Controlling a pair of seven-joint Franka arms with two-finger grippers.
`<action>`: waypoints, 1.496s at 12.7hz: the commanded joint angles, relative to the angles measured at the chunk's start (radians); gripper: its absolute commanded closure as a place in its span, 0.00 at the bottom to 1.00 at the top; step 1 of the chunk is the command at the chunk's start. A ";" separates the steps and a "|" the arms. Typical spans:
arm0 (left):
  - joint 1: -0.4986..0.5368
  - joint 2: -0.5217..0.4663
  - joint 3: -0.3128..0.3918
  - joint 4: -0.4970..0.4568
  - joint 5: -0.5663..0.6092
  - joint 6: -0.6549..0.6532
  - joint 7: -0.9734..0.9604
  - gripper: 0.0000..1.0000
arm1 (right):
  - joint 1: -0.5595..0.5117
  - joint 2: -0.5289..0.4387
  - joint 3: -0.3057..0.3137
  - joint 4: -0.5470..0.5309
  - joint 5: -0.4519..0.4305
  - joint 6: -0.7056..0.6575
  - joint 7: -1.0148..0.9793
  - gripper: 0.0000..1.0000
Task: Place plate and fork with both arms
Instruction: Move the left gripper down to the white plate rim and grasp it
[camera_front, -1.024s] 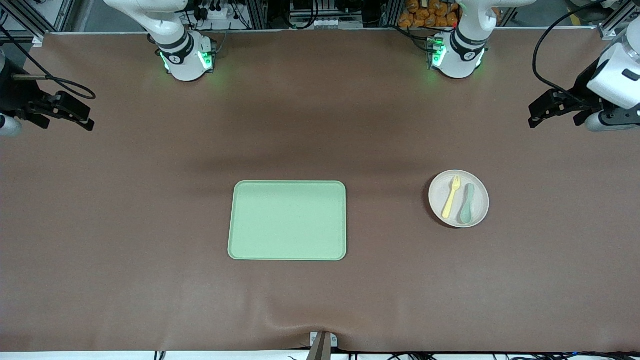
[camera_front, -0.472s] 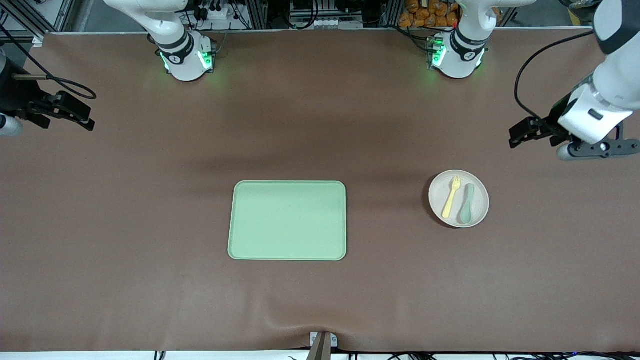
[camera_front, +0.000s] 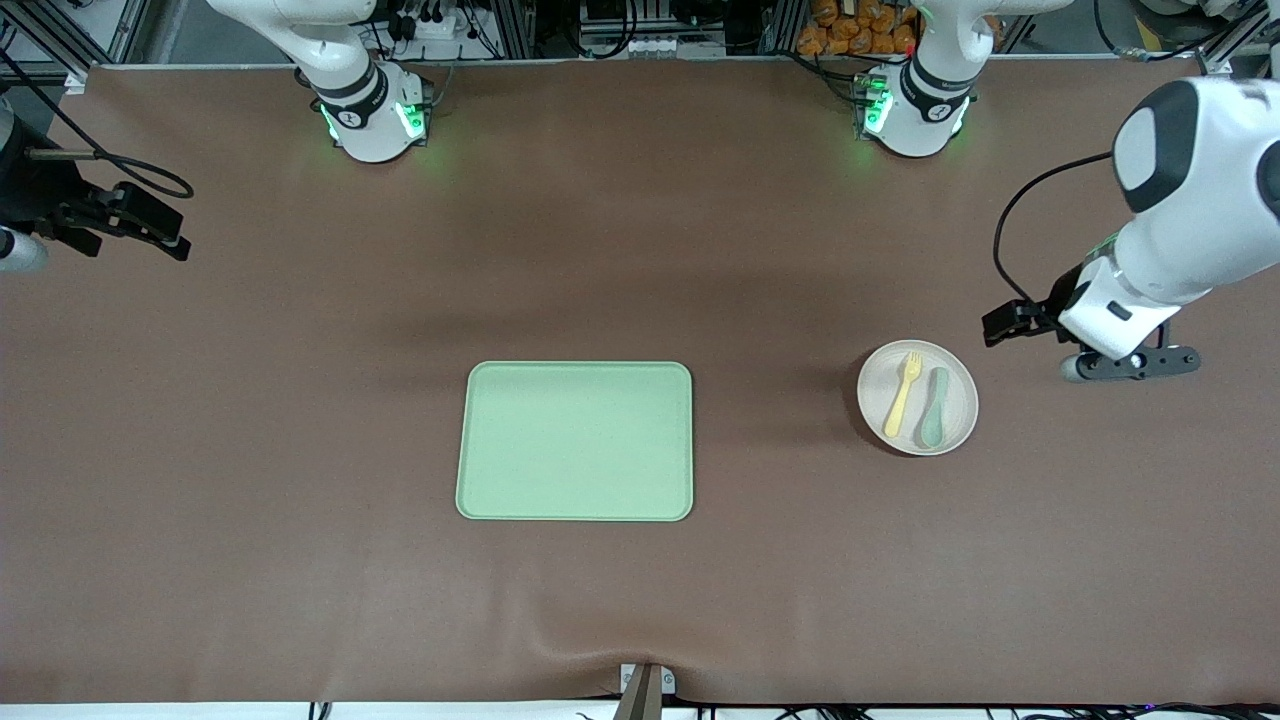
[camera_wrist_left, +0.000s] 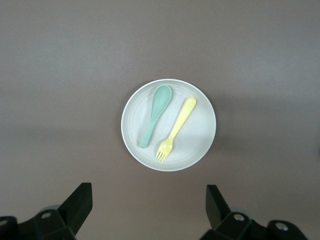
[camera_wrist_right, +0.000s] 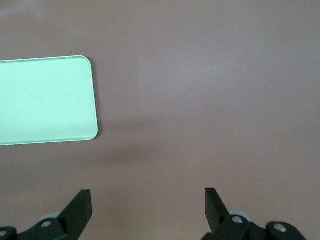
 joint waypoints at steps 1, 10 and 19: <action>0.048 0.055 -0.005 -0.044 -0.042 0.093 0.017 0.00 | 0.002 -0.002 -0.002 0.002 0.009 -0.011 0.003 0.00; 0.157 0.333 -0.006 -0.066 -0.103 0.359 0.276 0.00 | 0.001 -0.002 -0.002 0.002 0.009 -0.013 0.003 0.00; 0.161 0.413 -0.006 -0.064 -0.150 0.396 0.307 0.35 | 0.001 -0.002 -0.004 0.002 0.009 -0.013 0.003 0.00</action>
